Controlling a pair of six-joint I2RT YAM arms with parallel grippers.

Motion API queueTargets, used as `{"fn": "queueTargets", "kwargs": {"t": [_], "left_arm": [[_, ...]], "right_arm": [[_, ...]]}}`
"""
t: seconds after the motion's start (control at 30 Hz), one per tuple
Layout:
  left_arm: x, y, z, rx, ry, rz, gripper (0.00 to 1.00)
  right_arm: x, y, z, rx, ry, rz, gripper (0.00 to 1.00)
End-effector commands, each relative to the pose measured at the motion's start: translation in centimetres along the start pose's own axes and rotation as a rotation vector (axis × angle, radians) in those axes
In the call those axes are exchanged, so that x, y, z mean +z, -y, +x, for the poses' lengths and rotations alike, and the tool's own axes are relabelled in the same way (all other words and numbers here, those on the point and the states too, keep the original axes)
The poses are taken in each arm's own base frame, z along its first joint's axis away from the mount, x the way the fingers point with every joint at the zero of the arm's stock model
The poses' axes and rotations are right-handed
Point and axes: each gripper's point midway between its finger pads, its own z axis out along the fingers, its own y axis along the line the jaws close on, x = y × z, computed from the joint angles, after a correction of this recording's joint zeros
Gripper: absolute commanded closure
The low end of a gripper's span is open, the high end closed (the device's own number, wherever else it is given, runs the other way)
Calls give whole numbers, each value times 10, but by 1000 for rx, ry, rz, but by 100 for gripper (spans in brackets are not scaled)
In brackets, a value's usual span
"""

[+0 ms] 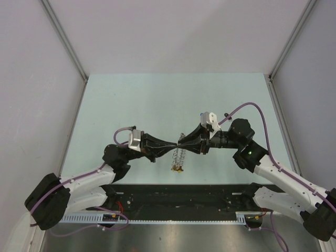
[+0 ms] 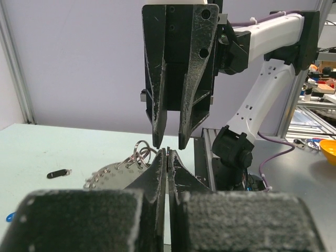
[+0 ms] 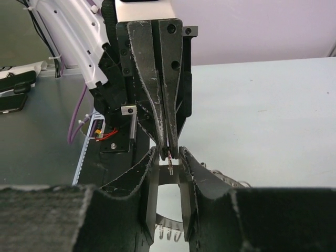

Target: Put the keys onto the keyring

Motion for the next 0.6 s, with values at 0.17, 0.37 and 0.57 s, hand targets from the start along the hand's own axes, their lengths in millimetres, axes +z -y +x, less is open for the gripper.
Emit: {"fn": "queueTargets", "kwargs": {"t": [0.17, 0.37, 0.57], "left_arm": [[6, 23, -68, 191, 243, 95, 100], [6, 23, -73, 194, 268, 86, 100], [4, 20, -75, 190, 284, 66, 100]], "right_arm": [[-1, 1, -3, -29, 4, -20, 77], [-3, 0, 2, -9, -15, -15, 78], [-3, 1, 6, 7, -30, -14, 80]]}}
